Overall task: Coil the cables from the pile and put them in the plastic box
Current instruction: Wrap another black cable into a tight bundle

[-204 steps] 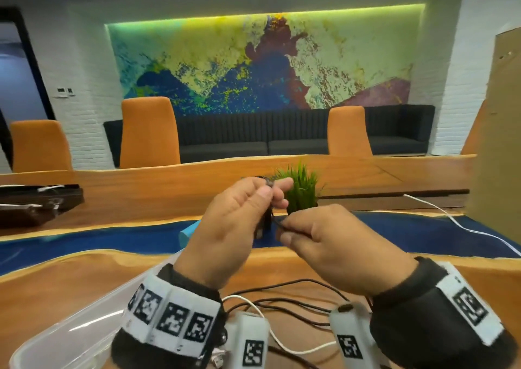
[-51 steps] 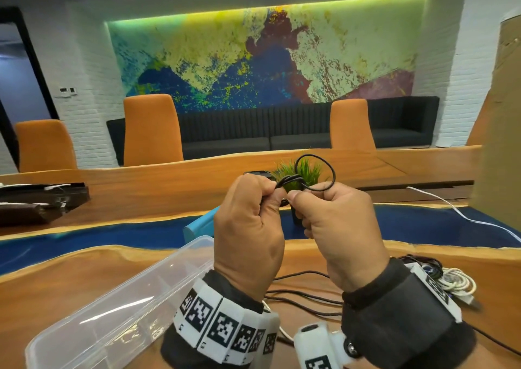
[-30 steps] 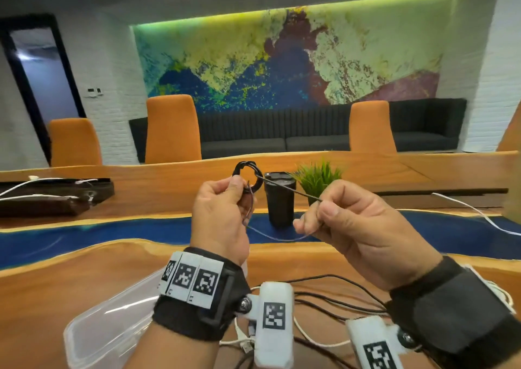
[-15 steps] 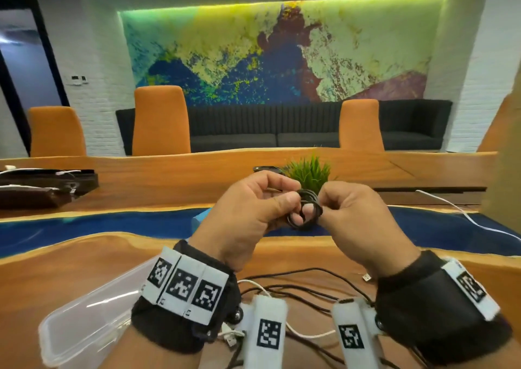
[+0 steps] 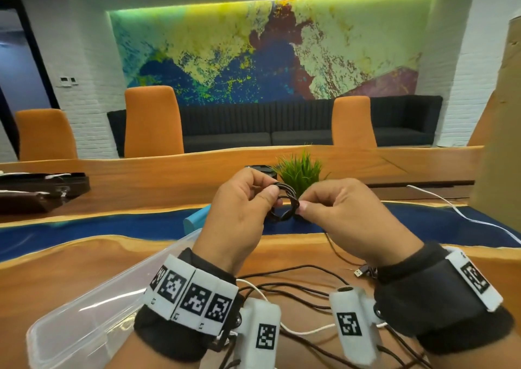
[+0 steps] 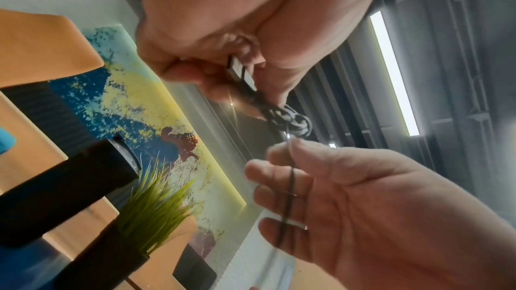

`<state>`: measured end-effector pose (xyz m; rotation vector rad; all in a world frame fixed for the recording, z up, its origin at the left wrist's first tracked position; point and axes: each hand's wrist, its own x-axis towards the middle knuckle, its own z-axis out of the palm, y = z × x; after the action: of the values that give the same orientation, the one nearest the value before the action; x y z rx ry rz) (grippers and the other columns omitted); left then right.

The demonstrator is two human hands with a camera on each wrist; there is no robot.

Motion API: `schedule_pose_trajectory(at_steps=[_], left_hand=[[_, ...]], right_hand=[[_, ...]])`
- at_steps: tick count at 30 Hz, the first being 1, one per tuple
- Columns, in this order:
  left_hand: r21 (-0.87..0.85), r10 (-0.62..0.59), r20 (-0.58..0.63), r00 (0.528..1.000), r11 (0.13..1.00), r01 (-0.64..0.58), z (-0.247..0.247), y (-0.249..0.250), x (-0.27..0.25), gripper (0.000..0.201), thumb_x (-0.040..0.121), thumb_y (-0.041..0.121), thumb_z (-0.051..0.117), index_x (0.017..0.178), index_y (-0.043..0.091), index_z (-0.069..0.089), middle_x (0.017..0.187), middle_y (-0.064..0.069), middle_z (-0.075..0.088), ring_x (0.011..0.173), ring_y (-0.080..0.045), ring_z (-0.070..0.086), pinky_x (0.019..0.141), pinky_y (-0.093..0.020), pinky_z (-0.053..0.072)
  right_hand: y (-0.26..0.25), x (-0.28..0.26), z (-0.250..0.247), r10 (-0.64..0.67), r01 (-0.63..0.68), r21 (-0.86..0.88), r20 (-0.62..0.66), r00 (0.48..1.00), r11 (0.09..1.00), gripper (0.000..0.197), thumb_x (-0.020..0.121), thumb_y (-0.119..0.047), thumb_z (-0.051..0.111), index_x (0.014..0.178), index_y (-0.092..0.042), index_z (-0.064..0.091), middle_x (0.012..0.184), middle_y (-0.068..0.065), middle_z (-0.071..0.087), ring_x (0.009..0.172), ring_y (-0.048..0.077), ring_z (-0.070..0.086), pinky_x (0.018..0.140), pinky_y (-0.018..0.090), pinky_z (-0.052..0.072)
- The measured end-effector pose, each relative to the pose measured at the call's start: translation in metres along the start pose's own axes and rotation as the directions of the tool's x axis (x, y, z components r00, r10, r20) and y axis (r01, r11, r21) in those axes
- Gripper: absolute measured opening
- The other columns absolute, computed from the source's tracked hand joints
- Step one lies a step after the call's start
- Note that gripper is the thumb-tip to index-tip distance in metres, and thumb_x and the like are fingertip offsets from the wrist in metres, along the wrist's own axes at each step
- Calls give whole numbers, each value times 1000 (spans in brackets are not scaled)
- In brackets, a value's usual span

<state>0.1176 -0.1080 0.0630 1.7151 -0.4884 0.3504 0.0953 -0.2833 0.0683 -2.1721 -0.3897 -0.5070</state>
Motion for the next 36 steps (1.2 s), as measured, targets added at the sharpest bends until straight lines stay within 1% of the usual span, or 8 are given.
schedule_pose_trajectory(at_steps=[5,11,15,17,20,25,28,36], left_hand=[[184,105,-59,993,979,-92,2,-3,-1,5,97,15,59,97,19,62,86,1,68,77,-1,63,62,-11,48],[-46,-24,25,999,999,26,9,0,-2,8,99,14,56,99,13,64,78,1,66,65,2,57,63,-15,46],[-74,14,137,991,997,-4,2,-5,1,12,99,19,57,98,10,65,81,-3,66,79,-15,60,75,-31,52],[-34,88,260,962,996,-82,-3,-3,1,14,97,19,57,98,8,64,82,-3,67,81,-16,62,77,-29,54],[4,105,409,906,993,-117,-11,5,-1,7,92,8,63,98,6,65,90,-11,71,83,-16,69,73,-25,56],[377,39,427,903,900,-217,-26,1,3,7,91,19,68,93,24,72,83,5,72,79,-6,66,72,-27,56],[458,29,413,910,857,-235,-26,-6,5,10,95,21,64,93,28,71,80,8,71,79,-3,65,73,-25,54],[318,37,371,928,934,-165,-33,1,7,12,95,11,62,93,19,71,81,0,72,77,-7,67,70,-17,51]], right_hand=[[-12,-2,2,-292,269,-147,-161,943,952,10,86,-29,68,93,-27,74,97,-15,61,96,3,57,80,16,48],[-1,0,14,-350,298,-331,-111,930,895,16,85,-32,61,89,-23,72,89,-11,60,82,9,58,68,37,54],[1,2,2,-75,67,207,29,997,976,6,82,-15,73,79,-13,68,92,5,68,89,22,64,83,40,56],[2,0,-5,89,-207,560,230,969,802,9,80,-15,70,82,-8,65,93,14,70,92,32,67,87,45,54],[3,-1,-8,178,-337,678,295,939,654,21,83,-19,64,97,-4,62,86,13,66,80,26,64,75,39,54],[1,-1,-3,101,-103,31,74,992,994,6,92,-22,65,87,-18,66,79,-5,64,70,7,57,64,23,48],[6,2,5,44,-29,-264,51,998,964,5,92,-26,65,88,-28,63,85,-10,60,81,10,55,70,28,48],[24,10,0,-12,-76,-388,-219,976,918,10,91,-27,66,82,-25,68,79,-6,63,80,16,57,71,31,47]])
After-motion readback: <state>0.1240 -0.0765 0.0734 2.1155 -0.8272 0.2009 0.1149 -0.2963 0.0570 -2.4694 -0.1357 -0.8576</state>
